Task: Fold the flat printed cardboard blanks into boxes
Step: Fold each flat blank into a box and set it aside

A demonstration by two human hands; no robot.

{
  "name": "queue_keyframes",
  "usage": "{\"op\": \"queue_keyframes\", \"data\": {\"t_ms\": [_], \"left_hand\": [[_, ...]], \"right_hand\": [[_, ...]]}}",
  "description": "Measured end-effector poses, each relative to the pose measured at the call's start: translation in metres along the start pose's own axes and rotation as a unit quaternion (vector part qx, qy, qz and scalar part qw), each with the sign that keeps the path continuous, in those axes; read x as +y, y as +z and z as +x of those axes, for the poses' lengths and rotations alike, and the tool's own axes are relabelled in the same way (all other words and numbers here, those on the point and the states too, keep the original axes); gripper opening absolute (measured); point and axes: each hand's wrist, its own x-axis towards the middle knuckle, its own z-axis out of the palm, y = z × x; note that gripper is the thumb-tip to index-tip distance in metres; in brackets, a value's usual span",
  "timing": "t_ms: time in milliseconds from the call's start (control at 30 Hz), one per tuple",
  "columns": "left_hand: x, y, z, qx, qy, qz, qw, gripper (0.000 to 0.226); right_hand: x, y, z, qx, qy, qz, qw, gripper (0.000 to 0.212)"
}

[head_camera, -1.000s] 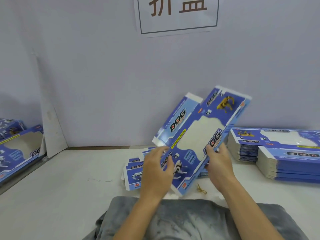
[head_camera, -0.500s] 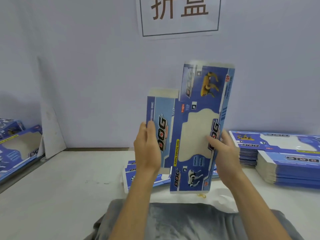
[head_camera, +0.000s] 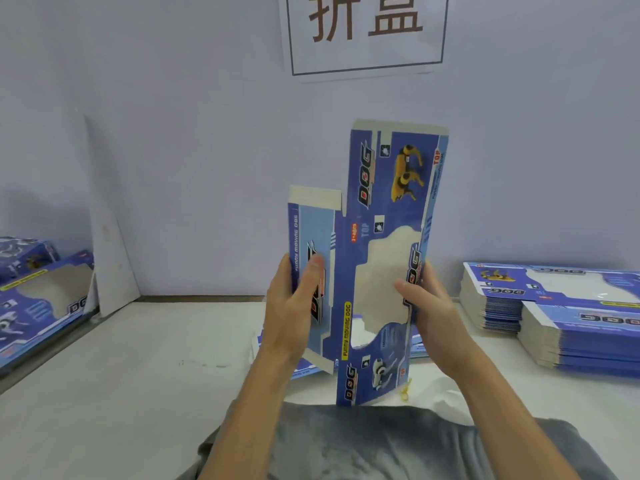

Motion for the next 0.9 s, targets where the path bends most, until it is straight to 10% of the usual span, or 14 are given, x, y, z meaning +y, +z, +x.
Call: {"op": "queue_keyframes", "data": {"t_ms": [200, 433, 700, 900], "left_hand": [[-0.003, 0.016, -0.006, -0.123, 0.014, 0.088, 0.988, 0.08], [-0.005, 0.013, -0.001, 0.099, 0.09, 0.113, 0.985, 0.056], [0.0, 0.005, 0.003, 0.107, 0.044, 0.112, 0.987, 0.062], [0.006, 0.014, 0.005, 0.243, 0.076, 0.107, 0.961, 0.07]], "right_hand": [[-0.004, 0.017, 0.001, -0.038, -0.026, -0.014, 0.999, 0.06], [-0.015, 0.021, -0.001, -0.028, -0.049, -0.002, 0.998, 0.062], [-0.022, 0.032, -0.003, 0.003, -0.052, -0.081, 0.995, 0.05], [-0.033, 0.057, -0.008, 0.2, -0.167, -0.222, 0.94, 0.061]]}}
